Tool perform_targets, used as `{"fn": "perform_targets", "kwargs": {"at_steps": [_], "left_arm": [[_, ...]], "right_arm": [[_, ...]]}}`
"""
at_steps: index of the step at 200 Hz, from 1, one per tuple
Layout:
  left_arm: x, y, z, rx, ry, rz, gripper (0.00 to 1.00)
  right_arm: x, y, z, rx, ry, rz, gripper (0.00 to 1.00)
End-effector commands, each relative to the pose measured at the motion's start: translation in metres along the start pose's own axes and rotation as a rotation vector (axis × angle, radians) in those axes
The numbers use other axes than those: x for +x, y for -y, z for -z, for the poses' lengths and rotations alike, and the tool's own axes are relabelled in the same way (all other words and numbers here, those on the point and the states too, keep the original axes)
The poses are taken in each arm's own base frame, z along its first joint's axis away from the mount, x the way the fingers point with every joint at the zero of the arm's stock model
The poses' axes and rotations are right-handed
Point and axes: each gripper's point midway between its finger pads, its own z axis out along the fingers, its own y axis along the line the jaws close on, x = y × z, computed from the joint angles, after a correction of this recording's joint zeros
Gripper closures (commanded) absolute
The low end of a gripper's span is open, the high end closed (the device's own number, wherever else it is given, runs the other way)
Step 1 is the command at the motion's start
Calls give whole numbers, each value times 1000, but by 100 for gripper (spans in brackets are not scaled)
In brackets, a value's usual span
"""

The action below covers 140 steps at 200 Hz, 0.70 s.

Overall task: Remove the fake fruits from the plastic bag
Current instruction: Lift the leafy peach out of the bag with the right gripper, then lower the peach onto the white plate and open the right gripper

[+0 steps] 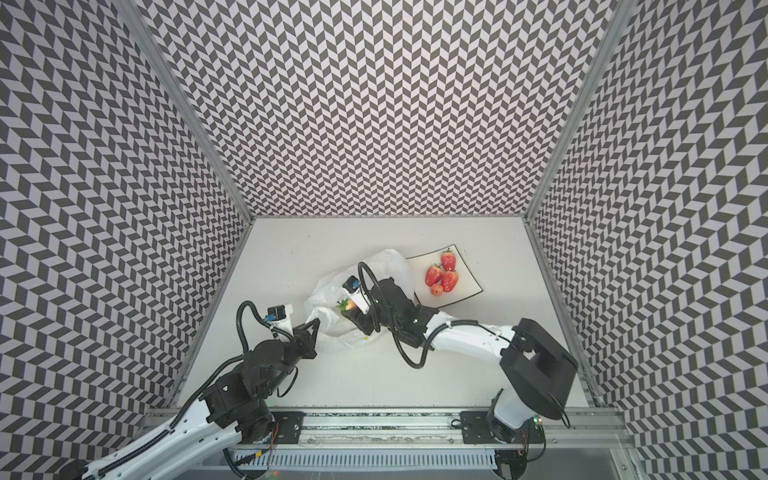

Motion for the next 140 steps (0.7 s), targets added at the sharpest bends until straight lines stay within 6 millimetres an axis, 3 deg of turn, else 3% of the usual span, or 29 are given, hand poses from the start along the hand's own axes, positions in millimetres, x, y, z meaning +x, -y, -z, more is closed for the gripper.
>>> {"fn": "perform_targets", "kwargs": {"at_steps": [1,21,46,66,103,140], "left_arm": [[-5,-2,1,-7,30,31,100],[-7,-2,2,-6,36,38,100],[-6,-3,3,-6,38,46,100],[-7,-3,3,-4,41,43,100],[-9,0,2,-4,41,32,100],[-13,2,3,3,52,30,100]], "right_arm": [[-20,5,29,32,82,-62,70],[-13,47,58,203,73,-196,70],[14,128,98,473,77,-402,70],[33,180,124,620,110,-533,70],[72,266,152,826,95,-692,69],[109,327,161,887,47,-860,69]]}}
